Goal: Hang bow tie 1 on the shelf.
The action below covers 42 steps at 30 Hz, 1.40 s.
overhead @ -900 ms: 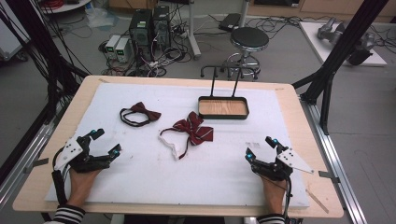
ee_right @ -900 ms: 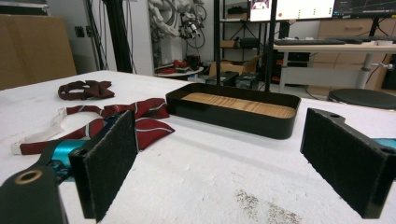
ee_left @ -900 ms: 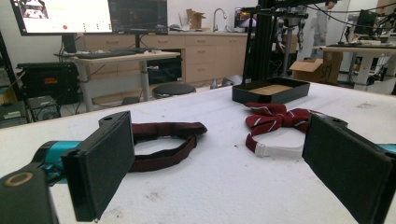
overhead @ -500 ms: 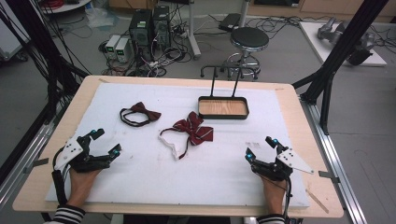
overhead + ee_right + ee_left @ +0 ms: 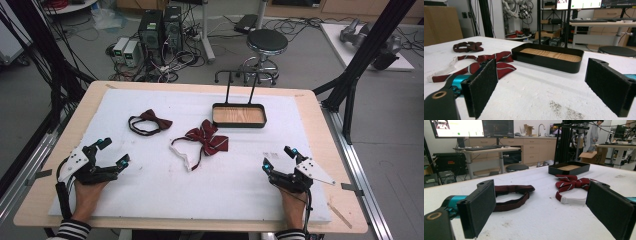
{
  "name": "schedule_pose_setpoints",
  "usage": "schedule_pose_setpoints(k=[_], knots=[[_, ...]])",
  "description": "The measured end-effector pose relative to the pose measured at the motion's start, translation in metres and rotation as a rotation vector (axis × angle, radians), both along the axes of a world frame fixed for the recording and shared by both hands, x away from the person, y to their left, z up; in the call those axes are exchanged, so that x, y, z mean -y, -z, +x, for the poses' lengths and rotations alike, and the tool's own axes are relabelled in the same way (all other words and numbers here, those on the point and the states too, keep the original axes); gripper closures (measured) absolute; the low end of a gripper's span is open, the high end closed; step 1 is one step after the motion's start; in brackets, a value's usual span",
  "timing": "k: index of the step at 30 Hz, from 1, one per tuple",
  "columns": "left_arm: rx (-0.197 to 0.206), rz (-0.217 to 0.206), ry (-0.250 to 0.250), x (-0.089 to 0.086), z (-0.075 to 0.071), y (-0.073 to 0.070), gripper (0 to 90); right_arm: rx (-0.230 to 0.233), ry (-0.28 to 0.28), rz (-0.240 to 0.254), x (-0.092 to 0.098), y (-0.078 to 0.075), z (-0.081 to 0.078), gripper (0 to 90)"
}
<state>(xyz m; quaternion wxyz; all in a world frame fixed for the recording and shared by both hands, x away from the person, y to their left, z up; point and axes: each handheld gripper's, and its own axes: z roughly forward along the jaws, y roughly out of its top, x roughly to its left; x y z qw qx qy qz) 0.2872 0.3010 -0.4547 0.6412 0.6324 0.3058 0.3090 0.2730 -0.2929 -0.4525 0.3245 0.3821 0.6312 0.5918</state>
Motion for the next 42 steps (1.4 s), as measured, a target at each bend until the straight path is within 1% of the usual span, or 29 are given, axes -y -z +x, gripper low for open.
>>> schedule_pose_setpoints(k=[1, 4, 5, 6, 7, 10, 11, 13, 14, 15, 16, 17, 18, 20, 21, 22, 23, 26, 29, 31, 33, 34, 35, 36, 37, 38, 40, 42], knots=[[0.000, 0.000, 0.000, 0.000, 0.000, 0.000, 9.6, 0.002, 0.002, -0.001, 0.000, 0.000, 0.001, 10.4], [0.000, -0.001, 0.000, 0.000, 0.000, 0.000, 9.6, -0.020, 0.006, 0.013, 0.001, -0.001, 0.002, 10.4], [0.000, -0.001, 0.000, 0.000, 0.000, 0.000, 9.6, -0.020, 0.011, 0.005, 0.002, -0.002, 0.002, 10.4], [0.001, -0.001, 0.000, 0.000, 0.000, 0.000, 9.6, -0.029, 0.007, 0.011, 0.001, -0.003, 0.002, 10.4], [0.000, -0.001, 0.000, 0.000, 0.000, 0.000, 9.6, -0.029, 0.004, 0.017, 0.001, -0.005, 0.003, 10.4], [0.000, 0.000, 0.000, 0.000, 0.000, 0.000, 9.6, -0.032, -0.014, 0.037, -0.002, -0.012, 0.005, 10.4], [-0.001, 0.001, 0.000, 0.000, 0.000, 0.000, 9.6, -0.026, -0.018, 0.025, -0.004, -0.015, 0.007, 10.4], [0.000, -0.001, 0.000, 0.000, 0.000, 0.000, 9.6, -0.026, -0.031, 0.023, -0.009, -0.021, 0.010, 10.4], [0.000, -0.001, 0.000, 0.000, 0.000, 0.000, 9.6, -0.026, -0.031, 0.023, -0.009, -0.021, 0.010, 10.4], [0.001, -0.001, 0.001, 0.000, 0.000, 0.000, 9.6, -0.034, -0.052, 0.039, -0.014, -0.029, 0.012, 10.4], [0.001, -0.001, 0.001, 0.000, 0.000, 0.000, 9.6, -0.025, -0.061, 0.033, -0.017, -0.033, 0.014, 10.4], [0.000, -0.001, 0.001, 0.000, 0.000, 0.000, 9.6, -0.025, -0.061, 0.033, -0.017, -0.033, 0.014, 10.4], [0.001, -0.001, 0.001, 0.000, 0.000, 0.000, 9.6, -0.022, -0.071, 0.022, -0.023, -0.041, 0.017, 10.4], [0.000, -0.001, 0.001, 0.000, 0.000, 0.000, 9.6, -0.021, -0.087, 0.014, -0.027, -0.048, 0.020, 10.4], [0.000, -0.001, 0.001, 0.000, 0.000, 0.000, 9.6, -0.021, -0.087, 0.014, -0.027, -0.048, 0.020, 10.4], [0.000, -0.001, 0.001, 0.000, 0.000, 0.000, 9.6, -0.022, -0.096, -0.001, -0.032, -0.053, 0.023, 10.4], [-0.001, -0.001, 0.000, 0.000, 0.000, 0.000, 9.6, -0.020, -0.103, -0.010, -0.035, -0.055, 0.024, 10.4], [-0.001, -0.001, 0.001, 0.000, 0.000, 0.000, 9.6, -0.032, -0.118, -0.024, -0.041, -0.058, 0.028, 10.4], [-0.001, -0.001, 0.001, 0.000, 0.000, 0.000, 9.6, -0.055, -0.133, -0.034, -0.045, -0.059, 0.032, 10.4], [0.000, 0.000, 0.001, 0.000, 0.000, 0.000, 9.6, -0.059, -0.137, -0.039, -0.046, -0.059, 0.033, 10.4], [-0.001, 0.001, 0.001, 0.000, 0.000, 0.000, 9.6, -0.075, -0.150, -0.041, -0.049, -0.064, 0.037, 10.4], [0.000, 0.001, 0.000, 0.000, 0.000, 0.000, 9.6, -0.073, -0.150, -0.052, -0.050, -0.066, 0.038, 10.4], [0.000, 0.001, 0.000, 0.000, 0.000, 0.000, 9.6, -0.073, -0.150, -0.052, -0.050, -0.066, 0.038, 10.4], [0.000, 0.000, -0.002, 0.000, 0.000, 0.000, 9.6, -0.087, -0.151, -0.064, -0.053, -0.070, 0.042, 10.4], [0.000, 0.000, -0.002, 0.000, 0.000, 0.000, 9.6, -0.087, -0.151, -0.064, -0.053, -0.070, 0.042, 10.4], [-0.001, 0.002, -0.001, 0.000, 0.000, 0.000, 9.6, -0.098, -0.154, -0.065, -0.055, -0.071, 0.045, 10.4], [0.001, 0.000, -0.002, 0.000, 0.000, 0.000, 9.6, -0.113, -0.170, -0.065, -0.059, -0.075, 0.050, 10.4], [0.000, 0.001, -0.001, 0.000, 0.000, 0.000, 9.6, -0.126, -0.194, -0.079, -0.068, -0.080, 0.056, 10.4]])
